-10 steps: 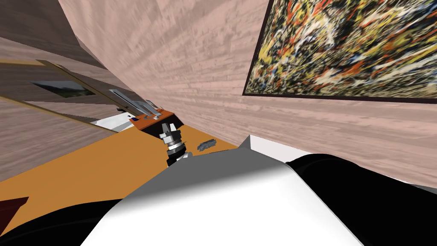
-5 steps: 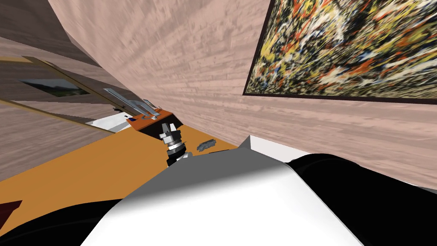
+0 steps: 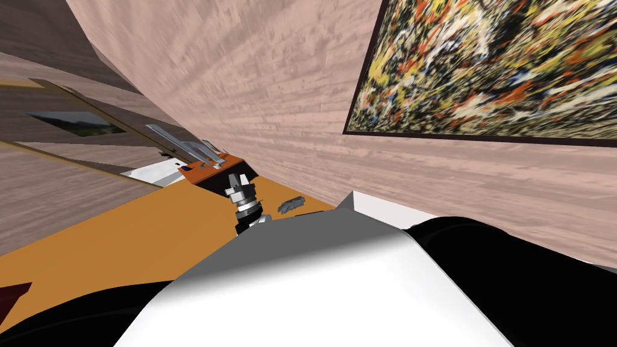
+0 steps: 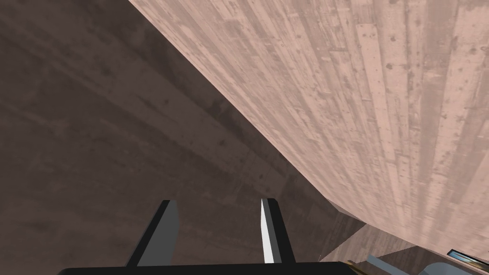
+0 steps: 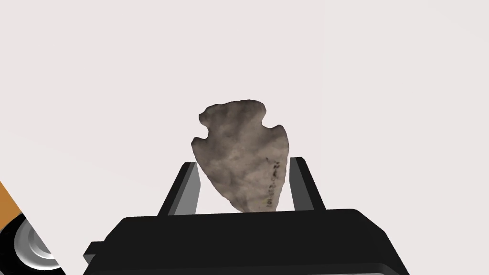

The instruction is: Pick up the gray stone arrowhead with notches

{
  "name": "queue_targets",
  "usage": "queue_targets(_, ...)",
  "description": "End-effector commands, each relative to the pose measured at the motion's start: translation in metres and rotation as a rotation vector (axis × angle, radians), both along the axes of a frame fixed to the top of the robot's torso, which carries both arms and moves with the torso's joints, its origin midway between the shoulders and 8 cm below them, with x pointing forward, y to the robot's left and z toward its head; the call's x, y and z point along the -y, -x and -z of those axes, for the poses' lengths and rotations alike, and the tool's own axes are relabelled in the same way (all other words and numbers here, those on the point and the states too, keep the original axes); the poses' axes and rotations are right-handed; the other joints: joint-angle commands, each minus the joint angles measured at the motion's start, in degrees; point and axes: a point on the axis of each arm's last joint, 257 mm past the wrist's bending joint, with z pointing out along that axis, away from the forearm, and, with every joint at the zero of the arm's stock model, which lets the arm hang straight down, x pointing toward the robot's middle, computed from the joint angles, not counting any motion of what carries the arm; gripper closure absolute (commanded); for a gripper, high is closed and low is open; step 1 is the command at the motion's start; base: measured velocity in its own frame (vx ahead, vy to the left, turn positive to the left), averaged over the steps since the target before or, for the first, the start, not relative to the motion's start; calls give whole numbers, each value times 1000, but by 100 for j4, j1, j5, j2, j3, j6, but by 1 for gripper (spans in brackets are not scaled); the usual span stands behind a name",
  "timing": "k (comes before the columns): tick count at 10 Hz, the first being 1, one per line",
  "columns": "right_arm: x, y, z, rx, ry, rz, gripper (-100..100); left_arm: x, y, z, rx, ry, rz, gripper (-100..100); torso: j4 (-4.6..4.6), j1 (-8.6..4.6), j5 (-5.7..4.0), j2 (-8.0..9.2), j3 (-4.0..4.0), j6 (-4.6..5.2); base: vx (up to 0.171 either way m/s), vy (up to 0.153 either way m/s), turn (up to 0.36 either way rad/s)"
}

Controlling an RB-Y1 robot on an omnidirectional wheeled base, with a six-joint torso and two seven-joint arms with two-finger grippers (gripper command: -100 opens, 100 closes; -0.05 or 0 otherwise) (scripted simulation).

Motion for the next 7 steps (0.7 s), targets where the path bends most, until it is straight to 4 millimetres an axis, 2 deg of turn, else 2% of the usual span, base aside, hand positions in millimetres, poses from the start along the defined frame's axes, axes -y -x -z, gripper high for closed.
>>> queue_targets(1, 0, 0, 0, 0, 0, 0, 100, 0, 0, 0, 0, 0, 0, 0, 0, 0, 0, 0, 0, 0, 0, 0, 0)
queue_targets(2, 0, 0, 0, 0, 0, 0, 0, 0, 0, 0, 0, 0, 0, 0, 0, 0, 0, 0, 0, 0, 0, 0, 0)
queue_targets(3, 2, -1, -10, -2, -2, 4, 100, 0, 0, 0, 0, 0, 0, 0, -1, 0, -1, 0, 0, 0, -14, 12, 31)
queue_targets(5, 4, -2, -19, -4, -4, 6, 100, 0, 0, 0, 0, 0, 0, 0, 1, 6, 3, 6, 3, -2, -19, 15, 24)
queue_targets(6, 4, -3, -16, -1, -1, 4, 100, 0, 0, 0, 0, 0, 0, 0, 1, 9, 4, 7, 4, -2, -8, 6, 5)
queue_targets(7, 4, -3, -17, -2, -3, 5, 0, 0, 0, 0, 0, 0, 0, 0, 0, 4, 0, 4, 2, 0, 0, 0, 0)
